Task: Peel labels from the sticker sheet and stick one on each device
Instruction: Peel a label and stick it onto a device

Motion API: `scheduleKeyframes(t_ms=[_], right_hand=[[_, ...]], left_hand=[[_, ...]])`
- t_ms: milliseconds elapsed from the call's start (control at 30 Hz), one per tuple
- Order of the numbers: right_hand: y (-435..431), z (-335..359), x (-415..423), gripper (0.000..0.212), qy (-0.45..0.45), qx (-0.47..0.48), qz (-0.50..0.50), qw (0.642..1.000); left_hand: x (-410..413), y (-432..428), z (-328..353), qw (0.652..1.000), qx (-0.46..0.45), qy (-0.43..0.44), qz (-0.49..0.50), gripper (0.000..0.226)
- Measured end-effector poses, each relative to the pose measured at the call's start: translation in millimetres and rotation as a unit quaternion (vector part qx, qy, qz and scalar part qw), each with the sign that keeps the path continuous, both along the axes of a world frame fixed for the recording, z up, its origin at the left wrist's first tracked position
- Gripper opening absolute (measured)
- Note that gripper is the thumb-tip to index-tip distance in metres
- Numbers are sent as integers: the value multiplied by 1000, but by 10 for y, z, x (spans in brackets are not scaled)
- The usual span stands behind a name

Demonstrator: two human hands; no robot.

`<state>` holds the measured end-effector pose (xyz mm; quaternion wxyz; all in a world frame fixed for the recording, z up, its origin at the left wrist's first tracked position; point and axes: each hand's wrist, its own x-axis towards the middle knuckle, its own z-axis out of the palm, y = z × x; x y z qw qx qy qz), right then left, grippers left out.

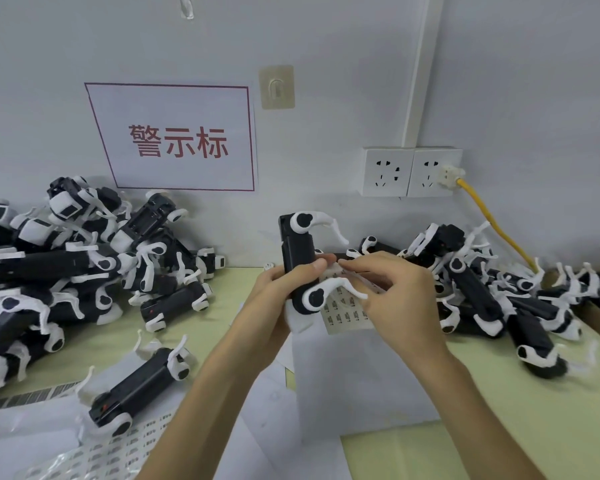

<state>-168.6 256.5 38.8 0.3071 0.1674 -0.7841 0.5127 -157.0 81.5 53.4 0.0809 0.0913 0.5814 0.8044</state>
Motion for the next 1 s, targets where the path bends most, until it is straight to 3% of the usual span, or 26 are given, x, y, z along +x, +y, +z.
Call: scheduleKeyframes(t_ms=[200,300,433,600,733,900,1000], right_hand=[[1,2,-17,17,-15,-28,5,999],[17,7,-14,23,-53,-45,11,998],[32,-7,-32,16,-83,-65,31,994],[6,-20,-23,21,-43,-44,8,998],[-3,-49,-40,17,7,-19,-11,1000],[20,-34,-33,17,1,27,-10,1000],[36,8,-22,15,-31,5,16,999]], left_hand=[[-10,-24,-4,1000,-17,8,-2,39],[2,-14,-10,999,-40,11,-2,40],[-3,-8,-2,998,-51,20,-6,40],[-20,-23,-19,999,-31,6,-4,36],[-30,-18,-35,1000,-2,-6,-12,46],[-60,-27,-75,999,30,-22,-26,39],[-107,-66,-141,998,42,-40,-33,35]])
